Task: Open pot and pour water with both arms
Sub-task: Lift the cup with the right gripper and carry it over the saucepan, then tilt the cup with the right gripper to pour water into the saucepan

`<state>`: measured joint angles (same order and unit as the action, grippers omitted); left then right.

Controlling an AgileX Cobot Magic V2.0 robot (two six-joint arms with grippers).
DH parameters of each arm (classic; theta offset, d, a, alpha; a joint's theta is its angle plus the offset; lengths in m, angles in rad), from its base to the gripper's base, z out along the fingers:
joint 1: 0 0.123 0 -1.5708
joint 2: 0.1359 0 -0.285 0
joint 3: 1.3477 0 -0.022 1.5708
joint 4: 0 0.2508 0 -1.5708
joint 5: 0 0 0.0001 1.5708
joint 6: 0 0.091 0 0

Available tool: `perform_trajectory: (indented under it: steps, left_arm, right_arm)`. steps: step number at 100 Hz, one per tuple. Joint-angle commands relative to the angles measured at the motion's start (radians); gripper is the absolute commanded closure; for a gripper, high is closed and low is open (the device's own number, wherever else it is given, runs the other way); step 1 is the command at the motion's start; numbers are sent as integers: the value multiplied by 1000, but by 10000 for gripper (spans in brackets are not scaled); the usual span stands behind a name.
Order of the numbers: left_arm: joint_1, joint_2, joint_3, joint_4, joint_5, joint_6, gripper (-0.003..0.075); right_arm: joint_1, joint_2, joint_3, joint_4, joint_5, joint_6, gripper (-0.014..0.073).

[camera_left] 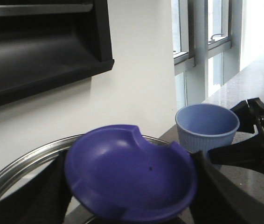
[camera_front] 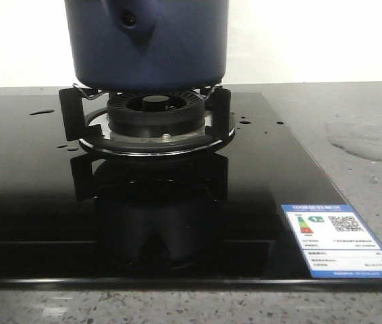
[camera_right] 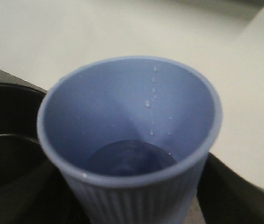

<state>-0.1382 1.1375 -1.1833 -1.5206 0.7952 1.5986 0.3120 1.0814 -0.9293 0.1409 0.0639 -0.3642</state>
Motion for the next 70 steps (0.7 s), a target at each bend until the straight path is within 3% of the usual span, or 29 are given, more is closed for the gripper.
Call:
perform_trajectory:
  steps: [1, 35, 70]
  left_arm:
    - [2, -41, -37, -71, -18, -17, 445]
    - [2, -46, -37, -71, -28, -65, 446]
    - [2, -52, -37, -94, -80, -65, 446]
  right_arm:
    - [29, 6, -118, -61, -9, -13, 388]
    - [167, 169, -339, -286, 159, -13, 388]
    - [249, 247, -374, -624, 178, -13, 388]
